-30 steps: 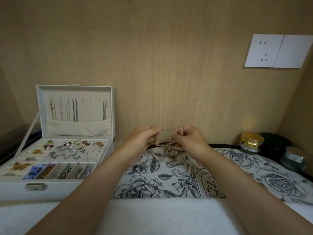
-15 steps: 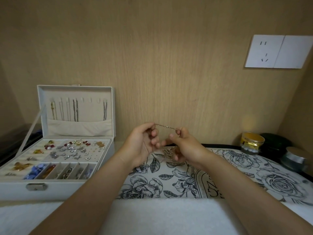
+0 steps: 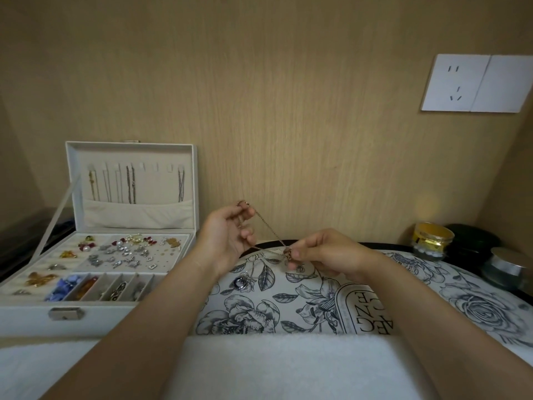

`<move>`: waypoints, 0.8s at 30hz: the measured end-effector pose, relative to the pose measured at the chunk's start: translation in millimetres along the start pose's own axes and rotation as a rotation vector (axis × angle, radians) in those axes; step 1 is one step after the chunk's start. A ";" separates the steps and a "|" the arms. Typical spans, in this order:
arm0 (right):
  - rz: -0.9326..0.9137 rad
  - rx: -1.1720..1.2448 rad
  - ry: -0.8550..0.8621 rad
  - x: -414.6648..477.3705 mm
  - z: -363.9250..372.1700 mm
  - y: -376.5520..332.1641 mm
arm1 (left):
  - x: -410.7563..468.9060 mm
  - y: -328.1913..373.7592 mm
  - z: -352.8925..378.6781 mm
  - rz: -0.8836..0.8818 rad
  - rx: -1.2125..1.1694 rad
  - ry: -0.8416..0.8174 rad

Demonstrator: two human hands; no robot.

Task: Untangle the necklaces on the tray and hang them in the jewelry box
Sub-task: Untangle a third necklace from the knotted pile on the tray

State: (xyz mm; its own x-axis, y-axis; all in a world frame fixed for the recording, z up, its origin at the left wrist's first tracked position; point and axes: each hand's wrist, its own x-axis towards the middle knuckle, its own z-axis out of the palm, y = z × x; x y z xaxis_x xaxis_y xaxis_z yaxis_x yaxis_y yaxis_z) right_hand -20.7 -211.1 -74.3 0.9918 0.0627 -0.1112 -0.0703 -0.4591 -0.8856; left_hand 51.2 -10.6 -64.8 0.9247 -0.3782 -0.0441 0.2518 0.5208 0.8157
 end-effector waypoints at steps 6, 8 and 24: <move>0.001 0.013 0.074 1.7 -2.5 2.4 | -2.9 -6.2 -2.2 0.035 0.065 0.082; 0.009 -0.030 0.105 0.6 -2.0 0.9 | -2.1 -8.1 -2.6 0.051 0.100 0.108; -0.171 0.064 0.159 2.8 0.6 4.2 | 9.4 -27.3 -8.7 0.007 0.510 0.232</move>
State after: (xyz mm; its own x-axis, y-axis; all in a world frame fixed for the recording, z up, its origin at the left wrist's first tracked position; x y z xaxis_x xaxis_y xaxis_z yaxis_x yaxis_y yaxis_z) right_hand -18.3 -212.3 -78.5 0.9939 -0.0083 0.1104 0.0981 -0.3966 -0.9127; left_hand 55.5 -21.7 -92.6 0.9790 -0.1674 -0.1165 0.1288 0.0649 0.9895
